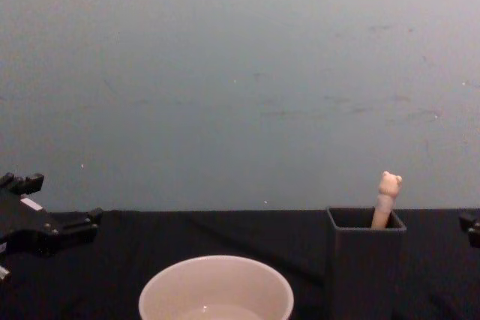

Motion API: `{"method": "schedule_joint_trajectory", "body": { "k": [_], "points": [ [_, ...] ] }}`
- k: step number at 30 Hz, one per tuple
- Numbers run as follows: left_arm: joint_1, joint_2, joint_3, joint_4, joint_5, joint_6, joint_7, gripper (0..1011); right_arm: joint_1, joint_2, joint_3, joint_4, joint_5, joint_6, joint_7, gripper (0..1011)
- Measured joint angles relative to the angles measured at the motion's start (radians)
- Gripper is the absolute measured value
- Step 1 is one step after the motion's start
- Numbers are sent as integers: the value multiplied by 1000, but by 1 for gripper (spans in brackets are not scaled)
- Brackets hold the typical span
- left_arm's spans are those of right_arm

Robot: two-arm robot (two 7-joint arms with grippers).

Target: Pick up the stirring spoon with one hand, stir inside the cup, then place it back in its original position.

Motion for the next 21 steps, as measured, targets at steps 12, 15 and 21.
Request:
{"method": "schedule_joint_trajectory", "body": {
  "k": [12,15,21],
  "points": [
    [0,0,0,0,0,0,0,1001,0,0,0,0,0,0,0,1002],
    [0,0,0,0,0,0,0,1001,0,0,0,0,0,0,0,1002],
    [0,0,0,0,0,0,0,1001,0,0,0,0,0,0,0,1002]
  ]
}}
